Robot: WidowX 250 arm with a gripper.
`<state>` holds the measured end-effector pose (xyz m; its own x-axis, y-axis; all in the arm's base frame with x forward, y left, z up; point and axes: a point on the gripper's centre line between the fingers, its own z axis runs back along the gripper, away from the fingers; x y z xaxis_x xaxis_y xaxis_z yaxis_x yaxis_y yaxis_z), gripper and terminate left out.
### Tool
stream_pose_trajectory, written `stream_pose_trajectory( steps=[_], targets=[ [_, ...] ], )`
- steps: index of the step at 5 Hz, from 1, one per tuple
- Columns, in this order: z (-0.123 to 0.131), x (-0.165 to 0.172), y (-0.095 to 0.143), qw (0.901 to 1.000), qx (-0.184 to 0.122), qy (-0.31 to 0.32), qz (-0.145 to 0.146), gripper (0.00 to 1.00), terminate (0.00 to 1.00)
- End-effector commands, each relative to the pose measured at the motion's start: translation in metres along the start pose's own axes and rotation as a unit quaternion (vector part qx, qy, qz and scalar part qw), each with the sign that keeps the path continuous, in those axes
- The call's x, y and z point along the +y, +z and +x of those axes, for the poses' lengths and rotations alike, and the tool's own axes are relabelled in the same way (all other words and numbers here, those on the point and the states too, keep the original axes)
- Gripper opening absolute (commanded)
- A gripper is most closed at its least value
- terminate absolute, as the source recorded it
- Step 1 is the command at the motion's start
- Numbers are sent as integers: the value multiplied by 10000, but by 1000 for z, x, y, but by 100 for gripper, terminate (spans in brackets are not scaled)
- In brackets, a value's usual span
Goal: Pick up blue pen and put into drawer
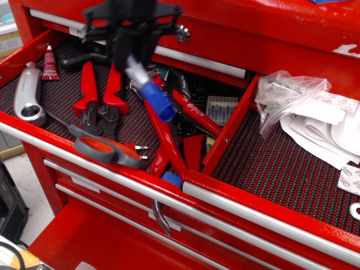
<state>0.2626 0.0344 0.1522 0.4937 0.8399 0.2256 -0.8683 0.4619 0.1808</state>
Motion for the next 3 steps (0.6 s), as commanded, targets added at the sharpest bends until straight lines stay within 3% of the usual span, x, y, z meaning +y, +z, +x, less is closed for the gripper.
stream_pose_trajectory(
  steps=[1,2,3],
  targets=[
    [-54,-34,57,9994,294,-44,-191,0,0],
    [-99,-59,61,9972,51,-741,-52,0,0],
    [-141,-83,72,9942,-168,-1050,-127,100,0]
  ],
)
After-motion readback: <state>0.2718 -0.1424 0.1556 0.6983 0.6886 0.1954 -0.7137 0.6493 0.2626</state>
